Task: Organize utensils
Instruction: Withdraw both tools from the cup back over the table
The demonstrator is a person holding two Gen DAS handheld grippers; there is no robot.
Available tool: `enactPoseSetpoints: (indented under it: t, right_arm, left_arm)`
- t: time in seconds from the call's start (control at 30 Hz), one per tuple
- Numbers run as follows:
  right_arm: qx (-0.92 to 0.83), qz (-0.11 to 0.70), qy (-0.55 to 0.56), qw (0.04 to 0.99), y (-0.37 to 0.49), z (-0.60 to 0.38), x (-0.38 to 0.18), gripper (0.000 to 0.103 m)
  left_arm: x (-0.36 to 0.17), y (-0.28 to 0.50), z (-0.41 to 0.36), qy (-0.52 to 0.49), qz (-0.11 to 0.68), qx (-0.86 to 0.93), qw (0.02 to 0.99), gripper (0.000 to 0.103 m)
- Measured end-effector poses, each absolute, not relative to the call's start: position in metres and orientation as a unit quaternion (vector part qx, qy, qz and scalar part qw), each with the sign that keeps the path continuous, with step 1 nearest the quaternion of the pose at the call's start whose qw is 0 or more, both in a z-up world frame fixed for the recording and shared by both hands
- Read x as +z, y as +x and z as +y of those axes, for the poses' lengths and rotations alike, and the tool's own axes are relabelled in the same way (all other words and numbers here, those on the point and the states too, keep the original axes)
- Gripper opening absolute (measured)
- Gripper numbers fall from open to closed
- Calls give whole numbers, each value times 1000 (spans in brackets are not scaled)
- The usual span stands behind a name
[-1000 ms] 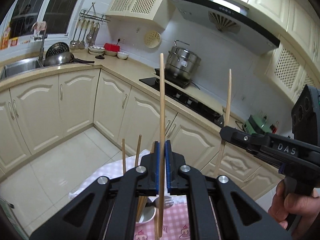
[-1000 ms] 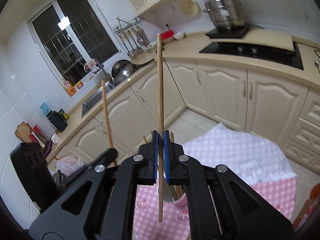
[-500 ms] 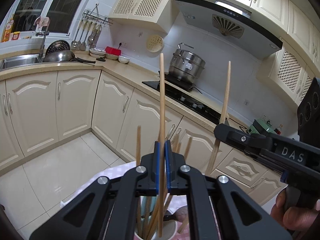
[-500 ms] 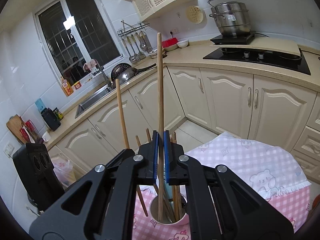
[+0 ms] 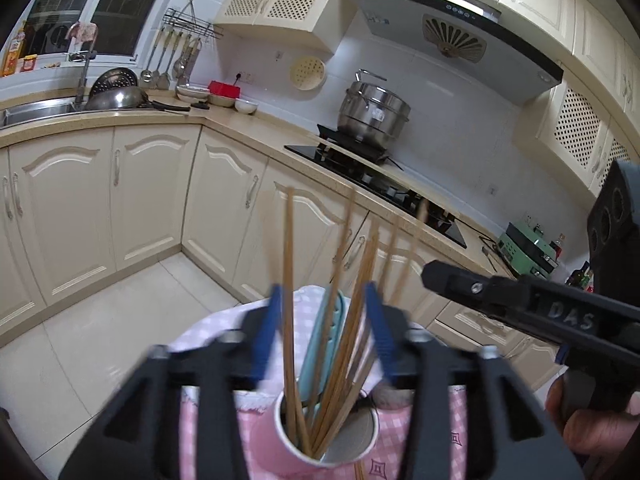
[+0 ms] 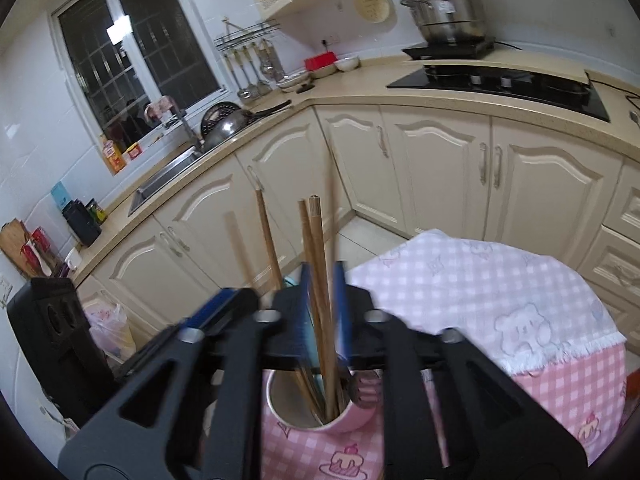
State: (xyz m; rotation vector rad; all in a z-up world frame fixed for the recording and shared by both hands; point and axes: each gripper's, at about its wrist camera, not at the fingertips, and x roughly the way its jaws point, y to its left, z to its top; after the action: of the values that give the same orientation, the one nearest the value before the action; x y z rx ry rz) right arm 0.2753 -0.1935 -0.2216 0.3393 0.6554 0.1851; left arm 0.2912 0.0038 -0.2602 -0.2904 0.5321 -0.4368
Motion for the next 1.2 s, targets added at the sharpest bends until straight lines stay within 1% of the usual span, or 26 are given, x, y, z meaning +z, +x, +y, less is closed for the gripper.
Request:
enactPoseSetpoints:
  t: [0.03,0.07,0.1,0.13,0.17,0.2,0.23,0.3,0.37,0.53,0.7,0.87,1.2]
  right_arm:
    - [86,314,172,930,271,-197,-217,79]
    - [82,312,174,930,268,-200,-211,79]
    - [77,314,175,930,266,-202,-206,79]
    - [70,317,179,929,264,-206,-199,80]
    - [62,320,185,927,261,-211,-191,85]
    - [54,324,189,925,259,-216,-186,89]
    - [41,328,192,924,256,-221,-178,97]
    - [31,336,196,921,251,-229,-167,97]
    - [22,345,198,917,244,-236,-154,97]
    - [14,363,200,910,224,-250,-135,97]
    - [11,387,208,898,207,-258,-138,97]
    - [4,413,209,886,192,-264,-155,97]
    - [-15,462,220,859,168,-277,-196,97]
  left_arm:
    - [-253,288,8,-142,262,-211,931,57]
    - [-247,286,10,-140,265,-206,931,66]
    - [-238,282,14,-135,267,-198,933,73]
    - [-230,278,16,-132,266,-195,935,74]
    - [-224,275,18,-129,266,-193,936,78]
    - [-212,270,20,-120,268,-185,938,84]
    - [-204,267,21,-112,273,-177,939,87]
    - [-184,260,21,-93,284,-167,940,92]
    - [-166,253,20,-75,297,-166,937,94]
    - [-130,238,24,-60,302,-162,937,95]
    - [-110,223,23,-46,300,-157,940,96]
    - [-113,213,19,-42,312,-153,937,96]
    - [-145,200,-1,-7,356,-161,920,96]
